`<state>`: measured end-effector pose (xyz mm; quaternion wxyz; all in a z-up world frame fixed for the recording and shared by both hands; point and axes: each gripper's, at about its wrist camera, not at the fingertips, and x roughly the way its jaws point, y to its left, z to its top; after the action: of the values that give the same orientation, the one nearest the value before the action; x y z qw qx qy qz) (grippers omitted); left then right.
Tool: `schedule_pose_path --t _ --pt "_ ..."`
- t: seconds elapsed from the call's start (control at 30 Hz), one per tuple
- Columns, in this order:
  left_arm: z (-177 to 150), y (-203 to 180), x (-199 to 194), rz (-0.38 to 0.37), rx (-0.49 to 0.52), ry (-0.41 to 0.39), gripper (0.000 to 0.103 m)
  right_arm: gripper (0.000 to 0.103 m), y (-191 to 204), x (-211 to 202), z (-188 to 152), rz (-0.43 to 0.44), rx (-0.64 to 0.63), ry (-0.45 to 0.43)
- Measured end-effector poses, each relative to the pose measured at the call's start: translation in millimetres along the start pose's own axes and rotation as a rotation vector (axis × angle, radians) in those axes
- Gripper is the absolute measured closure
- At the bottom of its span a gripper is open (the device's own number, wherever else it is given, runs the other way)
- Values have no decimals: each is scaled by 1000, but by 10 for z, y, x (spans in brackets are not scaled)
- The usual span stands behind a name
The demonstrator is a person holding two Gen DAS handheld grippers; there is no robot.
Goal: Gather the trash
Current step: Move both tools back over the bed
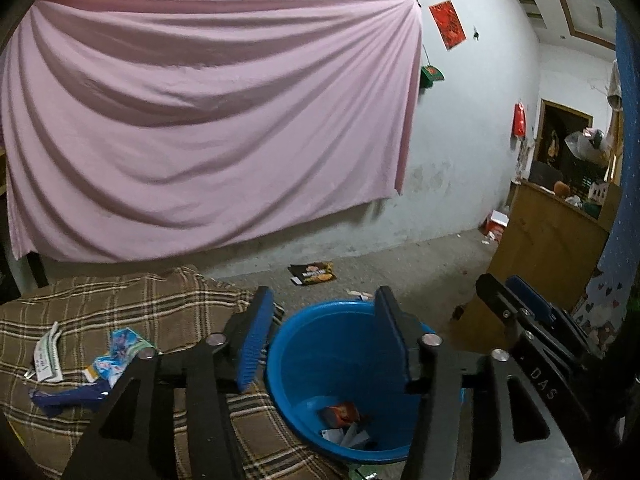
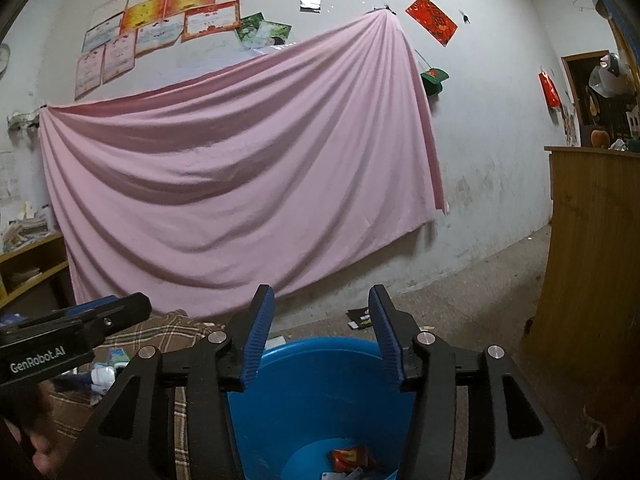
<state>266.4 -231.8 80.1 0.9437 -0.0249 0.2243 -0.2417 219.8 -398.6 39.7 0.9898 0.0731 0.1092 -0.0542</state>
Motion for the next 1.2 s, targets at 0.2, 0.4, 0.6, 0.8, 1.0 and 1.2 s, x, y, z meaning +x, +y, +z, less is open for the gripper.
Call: schedule_pose_path --t 0.2,0.4,0.6,0.8,1.0,1.2 --pt "46 188 -279 61 -22 -61 22 26 127 -127 112 18 7 -48" --pt "69 509 -794 136 -68 -226 2 0 346 -373 249 27 20 -153" --pt "72 777 -1229 208 -91 -300 2 0 645 -597 375 95 1 -217" --pt "-55 963 -1676 278 -86 -339 2 0 992 -814 434 157 -22 -270" --pt "-235 1231 -2056 360 -82 -366 2 0 1402 -972 369 218 -57 -302" --pt "-551 1530 -2332 451 -83 -369 2 0 1788 -1034 213 273 -105 -295"
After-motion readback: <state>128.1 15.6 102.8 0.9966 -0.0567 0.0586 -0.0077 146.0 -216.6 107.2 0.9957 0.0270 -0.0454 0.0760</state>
